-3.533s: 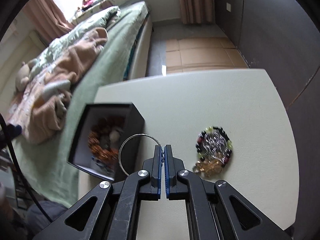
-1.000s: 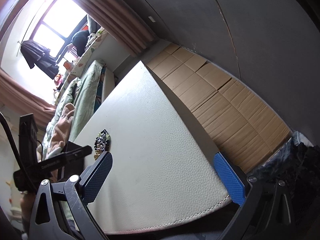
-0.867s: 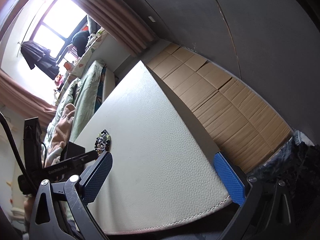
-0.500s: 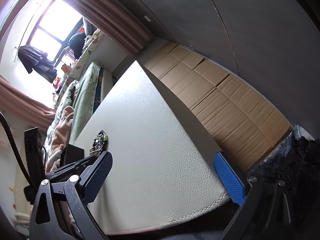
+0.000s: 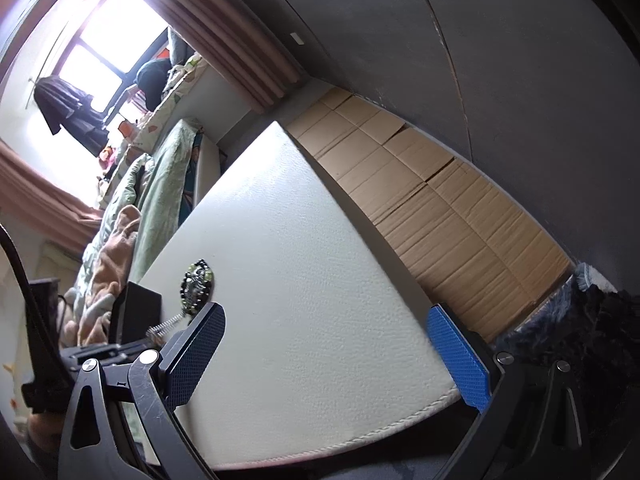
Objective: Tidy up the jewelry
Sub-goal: 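Carry the gold charm into the box with the left tool while the right approaches the beaded bracelet, then grasp and lift the beaded skull-pendant bracelet with the right tool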
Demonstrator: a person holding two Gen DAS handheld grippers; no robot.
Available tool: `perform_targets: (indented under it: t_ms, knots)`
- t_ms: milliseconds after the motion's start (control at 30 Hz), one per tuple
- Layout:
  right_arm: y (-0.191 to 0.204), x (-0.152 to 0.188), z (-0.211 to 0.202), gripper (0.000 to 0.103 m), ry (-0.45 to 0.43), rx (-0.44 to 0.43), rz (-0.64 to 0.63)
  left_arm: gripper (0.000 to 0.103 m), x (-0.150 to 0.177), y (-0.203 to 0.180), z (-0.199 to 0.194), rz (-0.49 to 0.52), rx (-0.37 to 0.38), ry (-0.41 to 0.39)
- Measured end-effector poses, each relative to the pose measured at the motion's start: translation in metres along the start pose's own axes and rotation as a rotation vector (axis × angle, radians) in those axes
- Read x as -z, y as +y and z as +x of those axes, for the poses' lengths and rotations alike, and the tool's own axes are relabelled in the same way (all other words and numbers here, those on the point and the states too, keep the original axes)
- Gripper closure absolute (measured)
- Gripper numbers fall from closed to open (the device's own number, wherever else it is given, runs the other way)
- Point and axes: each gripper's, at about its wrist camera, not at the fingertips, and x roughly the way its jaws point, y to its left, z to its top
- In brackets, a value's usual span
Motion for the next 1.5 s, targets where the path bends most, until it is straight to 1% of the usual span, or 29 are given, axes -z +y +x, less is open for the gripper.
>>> perform_targets:
  t_ms: [33, 100, 167, 367, 467, 533, 567, 600, 667, 767, 833, 900, 933, 1100, 1167, 1267, 1400, 1500]
  knots:
    - [0.004, 0.0, 0.0, 0.0, -0.003, -0.003, -0.006, 0.09, 0.003, -0.002, 0.003, 0.01, 0.002, 0.012]
    - [0.013, 0.001, 0.003, 0.001, 0.01, -0.031, -0.017, 0.09, 0.005, -0.003, 0.004, 0.018, -0.003, 0.002]
    - [0.02, 0.004, 0.005, 0.001, 0.013, -0.028, -0.033, 0.09, 0.005, 0.0, 0.002, -0.001, 0.02, -0.011]
    - [0.032, 0.006, 0.002, 0.001, 0.011, -0.023, -0.061, 0.09, 0.007, 0.014, -0.015, -0.038, 0.048, -0.075]
    - [0.041, 0.005, 0.001, 0.001, 0.007, -0.033, -0.076, 0.09, 0.005, 0.023, -0.03, -0.063, 0.029, -0.123]
    - [0.048, 0.004, 0.003, 0.002, 0.012, -0.041, -0.089, 0.09, 0.005, 0.03, -0.04, -0.081, 0.029, -0.153]
    - [0.053, 0.004, 0.005, 0.005, 0.018, -0.045, -0.098, 0.09, 0.005, 0.035, -0.045, -0.09, 0.028, -0.167]
    - [0.058, 0.004, 0.008, 0.01, 0.028, -0.051, -0.109, 0.09, 0.005, 0.039, -0.051, -0.1, 0.024, -0.182]
    - [0.069, 0.005, 0.017, 0.015, 0.059, -0.059, -0.13, 0.09, 0.005, 0.048, -0.059, -0.122, 0.017, -0.204]
    - [0.088, 0.005, 0.03, 0.015, 0.093, -0.06, -0.164, 0.09, 0.007, 0.061, -0.066, -0.154, 0.019, -0.238]
    - [0.1, 0.004, 0.038, 0.02, 0.113, -0.066, -0.185, 0.09, 0.01, 0.067, -0.074, -0.177, 0.02, -0.262]
    - [0.111, 0.001, 0.049, 0.03, 0.148, -0.074, -0.196, 0.09, 0.011, 0.076, -0.079, -0.201, 0.027, -0.281]
    - [0.116, 0.0, 0.055, 0.032, 0.165, -0.074, -0.202, 0.09, 0.013, 0.08, -0.081, -0.21, 0.029, -0.288]
    - [0.137, -0.006, 0.08, 0.035, 0.22, -0.043, -0.232, 0.09, 0.02, 0.1, -0.09, -0.266, 0.035, -0.324]
    - [0.146, -0.007, 0.091, 0.038, 0.242, -0.027, -0.252, 0.09, 0.023, 0.109, -0.091, -0.293, 0.038, -0.334]
    - [0.157, -0.009, 0.105, 0.042, 0.271, 0.007, -0.287, 0.09, 0.028, 0.122, -0.093, -0.327, 0.044, -0.35]
    - [0.172, -0.01, 0.119, 0.042, 0.295, 0.046, -0.332, 0.09, 0.034, 0.136, -0.098, -0.372, 0.056, -0.371]
    - [0.178, -0.007, 0.132, 0.045, 0.322, 0.103, -0.379, 0.09, 0.039, 0.143, -0.103, -0.392, 0.065, -0.389]
